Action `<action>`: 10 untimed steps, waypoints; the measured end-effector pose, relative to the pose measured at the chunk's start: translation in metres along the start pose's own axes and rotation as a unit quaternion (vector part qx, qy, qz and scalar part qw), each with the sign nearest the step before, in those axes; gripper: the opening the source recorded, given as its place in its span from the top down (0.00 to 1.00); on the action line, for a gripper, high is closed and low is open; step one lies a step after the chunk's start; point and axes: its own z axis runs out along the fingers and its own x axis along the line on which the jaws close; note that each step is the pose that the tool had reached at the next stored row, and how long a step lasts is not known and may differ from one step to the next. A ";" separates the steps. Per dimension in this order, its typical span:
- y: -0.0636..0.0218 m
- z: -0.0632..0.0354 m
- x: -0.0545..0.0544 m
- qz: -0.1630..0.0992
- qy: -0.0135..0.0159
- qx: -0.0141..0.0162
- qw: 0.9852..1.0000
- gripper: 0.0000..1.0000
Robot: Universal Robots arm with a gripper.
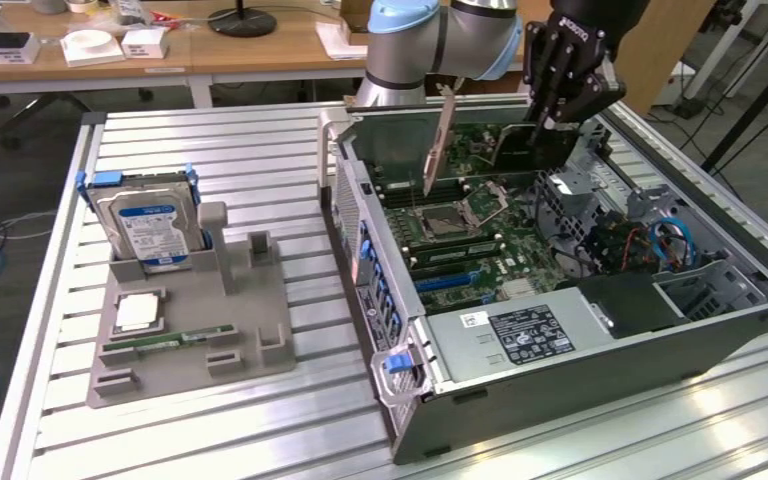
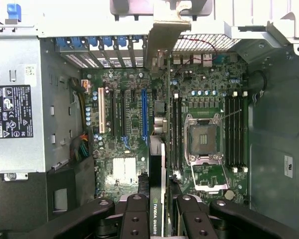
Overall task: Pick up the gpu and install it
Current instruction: 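Insert the gpu into the slot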
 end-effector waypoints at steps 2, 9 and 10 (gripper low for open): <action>-0.0001 0.0015 0.000 0.000 0.000 0.000 1.000 0.74; -0.0002 0.0059 0.000 0.000 0.000 0.000 1.000 0.74; -0.0002 0.0064 0.000 0.000 0.000 0.000 1.000 0.74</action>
